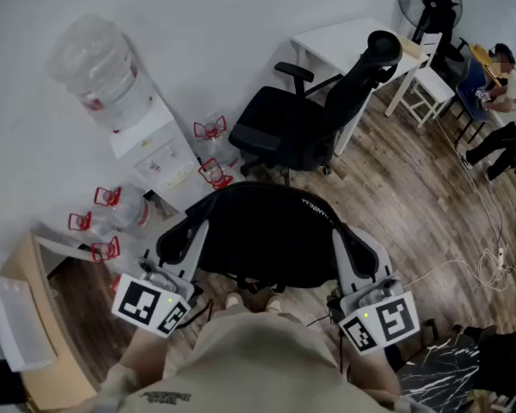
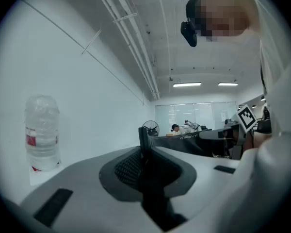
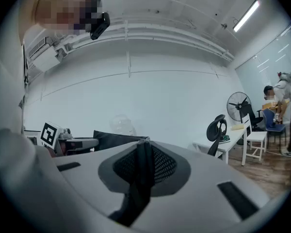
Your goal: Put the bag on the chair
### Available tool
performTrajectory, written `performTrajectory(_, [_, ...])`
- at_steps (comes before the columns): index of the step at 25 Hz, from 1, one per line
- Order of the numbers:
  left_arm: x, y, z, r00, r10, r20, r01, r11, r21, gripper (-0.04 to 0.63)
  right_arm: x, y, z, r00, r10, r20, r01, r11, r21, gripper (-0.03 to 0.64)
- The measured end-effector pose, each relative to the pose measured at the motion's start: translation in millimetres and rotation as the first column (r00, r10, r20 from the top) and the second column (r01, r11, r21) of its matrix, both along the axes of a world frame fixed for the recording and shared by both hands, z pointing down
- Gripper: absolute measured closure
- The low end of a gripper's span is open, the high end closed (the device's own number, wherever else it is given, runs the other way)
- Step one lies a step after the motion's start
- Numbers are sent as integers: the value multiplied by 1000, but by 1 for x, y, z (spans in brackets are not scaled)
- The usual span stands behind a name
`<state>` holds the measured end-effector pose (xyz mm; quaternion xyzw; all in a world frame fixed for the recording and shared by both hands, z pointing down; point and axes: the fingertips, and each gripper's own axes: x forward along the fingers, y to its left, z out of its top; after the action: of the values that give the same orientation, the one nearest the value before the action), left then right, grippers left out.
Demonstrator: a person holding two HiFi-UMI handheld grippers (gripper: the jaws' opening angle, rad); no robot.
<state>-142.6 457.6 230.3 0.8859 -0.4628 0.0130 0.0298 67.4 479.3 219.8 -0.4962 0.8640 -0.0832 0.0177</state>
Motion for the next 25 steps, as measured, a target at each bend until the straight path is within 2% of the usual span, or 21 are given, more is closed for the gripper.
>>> performTrajectory(11, [10,-2,1,1000,1,0,-1,1000,2,528,11,-7,0,1000,4,4,-4,1000,9,571])
performTrajectory(19, [24,-5,5,999,12,30,-12,1000,3,528,24,-6,8,1000,6,10,-6,1000,-6,571])
performTrajectory(25, [35,-3,6,999,-9,39,8,1000,17,528,33,-3,9,1000,-8,3,8,1000,14,571])
